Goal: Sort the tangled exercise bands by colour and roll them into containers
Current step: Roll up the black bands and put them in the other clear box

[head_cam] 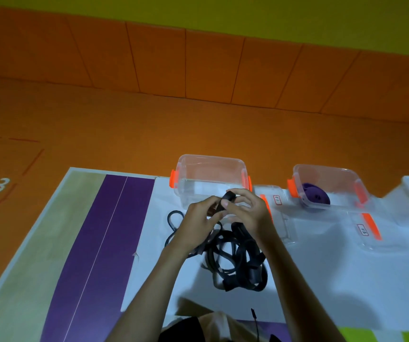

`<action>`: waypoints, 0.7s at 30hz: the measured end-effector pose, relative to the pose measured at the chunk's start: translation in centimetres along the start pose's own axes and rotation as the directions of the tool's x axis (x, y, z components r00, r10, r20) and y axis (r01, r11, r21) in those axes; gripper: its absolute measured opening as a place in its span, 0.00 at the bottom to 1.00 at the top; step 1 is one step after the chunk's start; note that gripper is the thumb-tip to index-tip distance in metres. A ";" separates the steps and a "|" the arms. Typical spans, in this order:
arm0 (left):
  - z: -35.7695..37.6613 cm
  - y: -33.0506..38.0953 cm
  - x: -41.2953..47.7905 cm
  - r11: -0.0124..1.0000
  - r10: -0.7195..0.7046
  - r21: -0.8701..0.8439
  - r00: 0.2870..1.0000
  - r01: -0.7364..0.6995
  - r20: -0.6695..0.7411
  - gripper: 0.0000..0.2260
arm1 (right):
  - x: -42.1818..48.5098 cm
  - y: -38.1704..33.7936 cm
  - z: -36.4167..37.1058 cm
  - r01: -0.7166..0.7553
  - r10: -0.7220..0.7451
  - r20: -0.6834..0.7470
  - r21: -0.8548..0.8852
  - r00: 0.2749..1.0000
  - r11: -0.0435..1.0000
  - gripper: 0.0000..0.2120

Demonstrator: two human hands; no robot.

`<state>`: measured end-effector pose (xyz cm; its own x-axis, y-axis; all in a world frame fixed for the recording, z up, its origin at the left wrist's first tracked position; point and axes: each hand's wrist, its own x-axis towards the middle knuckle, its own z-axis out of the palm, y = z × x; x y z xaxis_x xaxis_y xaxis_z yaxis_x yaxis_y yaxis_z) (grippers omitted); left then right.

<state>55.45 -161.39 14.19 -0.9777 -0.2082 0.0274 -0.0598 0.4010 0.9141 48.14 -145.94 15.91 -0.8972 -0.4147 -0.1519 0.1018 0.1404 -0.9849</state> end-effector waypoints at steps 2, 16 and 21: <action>-0.2 0.2 -0.2 1.000 0.000 0.027 0.999 -0.001 0.036 0.07 | -0.1 -0.3 -0.5 0.020 -0.021 -0.017 -0.034 1.000 0.999 0.06; -0.8 0.8 -2.3 0.987 0.156 0.064 0.955 -0.144 -0.251 0.06 | -1.7 -2.5 0.2 -0.084 0.092 -0.048 0.148 0.995 0.985 0.02; -1.5 1.2 -3.1 0.972 0.036 -0.210 0.946 -0.108 -0.321 0.08 | -2.4 -2.6 0.6 -0.204 0.215 0.014 0.384 0.976 0.901 0.15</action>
<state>58.67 -161.63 15.85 -0.8628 -0.4691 0.1885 0.0896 0.2251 0.9702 50.32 -145.84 18.77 -0.8483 -0.3872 -0.3613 0.4396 -0.1344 -0.8881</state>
